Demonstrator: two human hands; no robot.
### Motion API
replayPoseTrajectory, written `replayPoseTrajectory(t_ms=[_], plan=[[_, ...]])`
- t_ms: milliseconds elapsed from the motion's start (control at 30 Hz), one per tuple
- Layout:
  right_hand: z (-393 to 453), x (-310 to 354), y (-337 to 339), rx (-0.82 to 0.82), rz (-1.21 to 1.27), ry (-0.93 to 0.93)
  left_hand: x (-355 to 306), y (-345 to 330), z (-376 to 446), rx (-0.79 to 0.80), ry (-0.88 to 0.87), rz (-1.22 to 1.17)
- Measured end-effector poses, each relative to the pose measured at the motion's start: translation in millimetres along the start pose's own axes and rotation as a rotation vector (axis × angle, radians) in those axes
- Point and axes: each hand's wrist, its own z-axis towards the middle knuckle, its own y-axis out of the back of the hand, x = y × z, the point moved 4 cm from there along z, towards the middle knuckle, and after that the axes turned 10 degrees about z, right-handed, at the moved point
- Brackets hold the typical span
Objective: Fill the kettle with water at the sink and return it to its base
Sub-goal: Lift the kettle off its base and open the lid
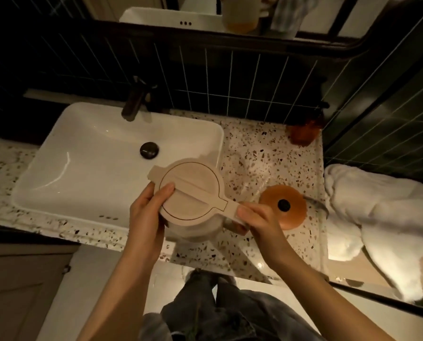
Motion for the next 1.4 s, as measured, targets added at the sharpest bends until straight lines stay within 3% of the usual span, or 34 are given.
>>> replayPoseTrajectory(t_ms=[200, 500, 933, 1067, 1233, 1400], plan=[[-3.8, -17.8, -22.5, -0.037, 0.043, 0.013, 2.4, 24.9, 11.5, 0.065, -0.012, 0.073], [-23.0, -45.4, -46.4, -0.305, 0.129, 0.104, -9.4, 47.2, 41.3, 0.296, -0.067, 0.43], [-38.9, -50.6, -58.7, -0.3, -0.025, 0.055, -11.7, 58.5, 49.9, 0.385, -0.072, 0.58], [-39.8, -46.3, -60.9, -0.294, -0.014, 0.047, -20.8, 59.9, 41.9, 0.33, -0.18, 0.589], [-39.5, -43.3, -62.6, -0.256, 0.012, 0.048, -43.8, 53.1, 25.1, 0.286, -0.478, 0.738], [-42.0, -44.3, -59.0, -0.221, 0.0, 0.041, -52.4, 36.7, 1.0, 0.409, -0.512, 0.702]])
